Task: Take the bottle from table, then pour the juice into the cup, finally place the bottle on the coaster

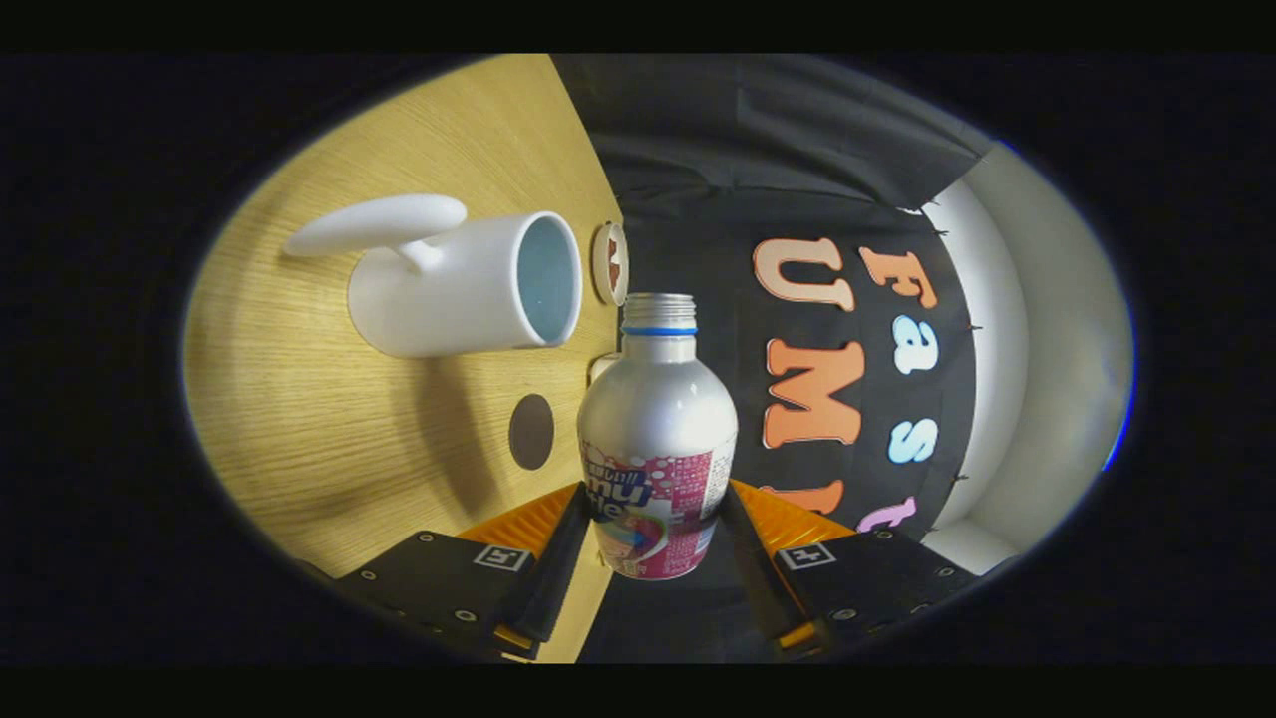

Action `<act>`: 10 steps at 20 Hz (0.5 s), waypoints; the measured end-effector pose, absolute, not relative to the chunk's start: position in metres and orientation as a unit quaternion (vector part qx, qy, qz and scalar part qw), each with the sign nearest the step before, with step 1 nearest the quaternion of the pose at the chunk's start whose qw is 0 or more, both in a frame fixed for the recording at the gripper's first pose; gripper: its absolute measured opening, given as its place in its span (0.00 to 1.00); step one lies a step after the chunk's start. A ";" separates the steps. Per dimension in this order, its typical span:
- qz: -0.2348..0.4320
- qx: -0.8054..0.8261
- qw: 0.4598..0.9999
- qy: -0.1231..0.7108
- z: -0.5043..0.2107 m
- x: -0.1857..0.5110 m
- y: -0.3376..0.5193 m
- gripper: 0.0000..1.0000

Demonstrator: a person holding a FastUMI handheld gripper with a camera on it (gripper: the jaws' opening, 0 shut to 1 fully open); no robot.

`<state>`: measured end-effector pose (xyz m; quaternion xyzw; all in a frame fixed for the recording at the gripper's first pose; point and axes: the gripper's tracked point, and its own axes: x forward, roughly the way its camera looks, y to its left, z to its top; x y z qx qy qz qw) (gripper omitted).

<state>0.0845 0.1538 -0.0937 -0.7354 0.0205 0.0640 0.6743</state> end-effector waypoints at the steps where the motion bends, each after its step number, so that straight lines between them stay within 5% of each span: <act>1: 0.066 -0.741 0.668 0.020 -0.094 0.085 0.154 0.75; 10: 0.060 -0.783 0.619 0.004 -0.093 0.089 0.155 0.75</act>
